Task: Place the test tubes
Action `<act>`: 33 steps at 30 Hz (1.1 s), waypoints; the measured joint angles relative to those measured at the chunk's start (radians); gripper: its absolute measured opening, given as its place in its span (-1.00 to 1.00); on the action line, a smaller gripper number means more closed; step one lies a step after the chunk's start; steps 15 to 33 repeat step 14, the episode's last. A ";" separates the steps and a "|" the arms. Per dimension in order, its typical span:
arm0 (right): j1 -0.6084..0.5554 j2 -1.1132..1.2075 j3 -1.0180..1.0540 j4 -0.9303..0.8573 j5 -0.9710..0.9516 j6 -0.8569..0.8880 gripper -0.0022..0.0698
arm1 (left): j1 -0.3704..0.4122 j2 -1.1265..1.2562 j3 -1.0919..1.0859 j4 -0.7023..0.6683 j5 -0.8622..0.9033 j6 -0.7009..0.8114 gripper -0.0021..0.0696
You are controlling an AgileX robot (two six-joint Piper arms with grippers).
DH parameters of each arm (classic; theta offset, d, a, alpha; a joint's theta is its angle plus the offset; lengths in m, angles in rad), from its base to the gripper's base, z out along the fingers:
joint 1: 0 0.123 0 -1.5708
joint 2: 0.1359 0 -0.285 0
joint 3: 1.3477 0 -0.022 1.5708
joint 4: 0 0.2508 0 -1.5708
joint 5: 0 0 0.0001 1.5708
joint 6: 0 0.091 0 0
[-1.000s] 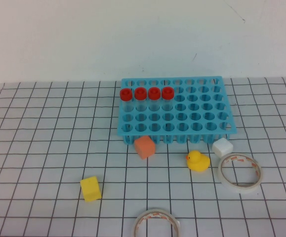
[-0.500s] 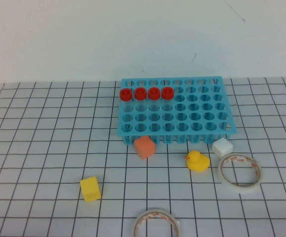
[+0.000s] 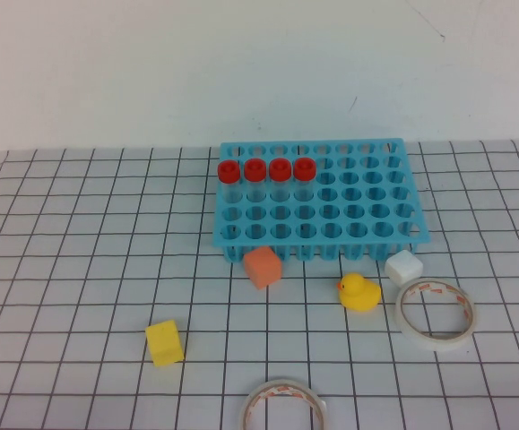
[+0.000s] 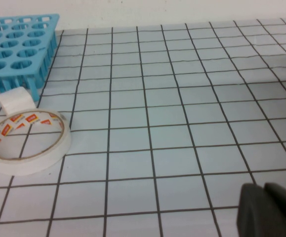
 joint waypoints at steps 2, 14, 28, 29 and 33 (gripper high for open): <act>0.000 0.000 0.000 0.000 0.000 0.000 -0.94 | 0.000 0.000 0.000 0.002 0.000 0.004 -0.95; 0.000 0.000 0.000 0.000 0.000 0.000 -0.94 | 0.000 0.000 0.000 0.004 0.000 0.022 -0.95; 0.000 0.000 0.000 0.000 0.000 0.000 -0.94 | 0.000 0.000 0.000 0.004 0.000 0.022 -0.95; 0.000 0.000 0.000 0.000 0.000 0.000 -0.94 | 0.000 0.000 0.000 0.004 0.000 0.022 -0.95; 0.000 0.000 0.000 0.000 0.000 0.000 -0.94 | 0.000 0.000 0.000 0.004 0.000 0.022 -0.95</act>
